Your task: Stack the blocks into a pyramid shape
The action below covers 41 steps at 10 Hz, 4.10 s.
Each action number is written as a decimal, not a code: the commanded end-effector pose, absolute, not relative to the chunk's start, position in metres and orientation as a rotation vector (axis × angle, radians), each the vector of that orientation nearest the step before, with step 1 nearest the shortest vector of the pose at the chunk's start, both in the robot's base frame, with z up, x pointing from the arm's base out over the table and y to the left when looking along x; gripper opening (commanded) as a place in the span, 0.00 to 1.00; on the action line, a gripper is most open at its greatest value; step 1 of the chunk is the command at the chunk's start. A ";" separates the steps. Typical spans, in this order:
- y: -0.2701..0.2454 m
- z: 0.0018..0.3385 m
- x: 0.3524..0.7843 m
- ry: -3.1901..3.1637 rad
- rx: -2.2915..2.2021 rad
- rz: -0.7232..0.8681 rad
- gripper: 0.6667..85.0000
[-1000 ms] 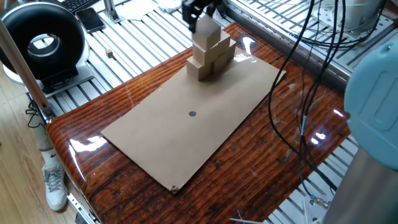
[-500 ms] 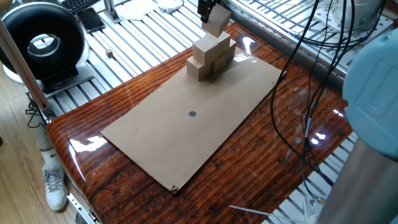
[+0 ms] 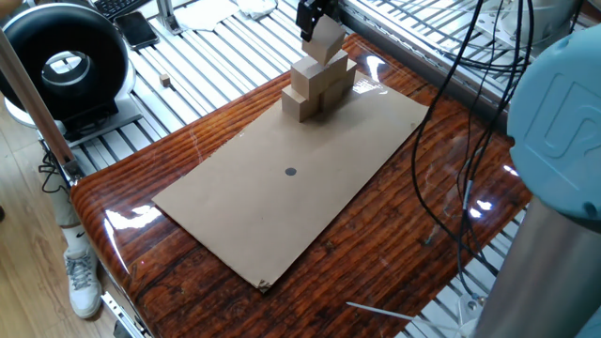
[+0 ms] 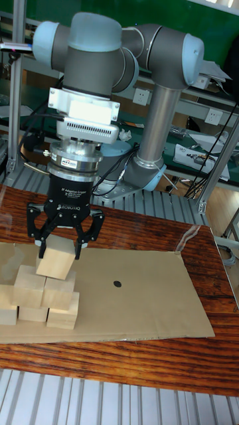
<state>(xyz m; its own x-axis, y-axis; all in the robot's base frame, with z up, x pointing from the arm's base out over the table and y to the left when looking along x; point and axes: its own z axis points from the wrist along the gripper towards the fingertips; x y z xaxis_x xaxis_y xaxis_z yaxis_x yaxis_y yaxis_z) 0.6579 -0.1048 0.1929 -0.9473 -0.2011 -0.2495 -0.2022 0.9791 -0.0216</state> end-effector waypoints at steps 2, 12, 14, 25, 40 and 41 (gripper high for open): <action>-0.102 0.191 0.666 2.855 -0.255 0.042 0.00; -0.104 0.186 0.672 2.853 -0.245 0.036 0.00; -0.107 0.185 0.669 2.861 -0.270 0.019 0.01; -0.107 0.180 0.670 2.865 -0.321 0.016 0.23; -0.101 0.179 0.667 2.877 -0.307 0.058 0.65; -0.100 0.179 0.667 2.878 -0.302 0.060 0.65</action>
<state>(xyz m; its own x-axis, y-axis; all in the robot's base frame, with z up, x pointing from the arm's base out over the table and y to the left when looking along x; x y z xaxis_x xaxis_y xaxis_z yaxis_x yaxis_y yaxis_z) 0.6663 -0.1081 0.1770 -0.9440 -0.2287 -0.2378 -0.2296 0.9730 -0.0243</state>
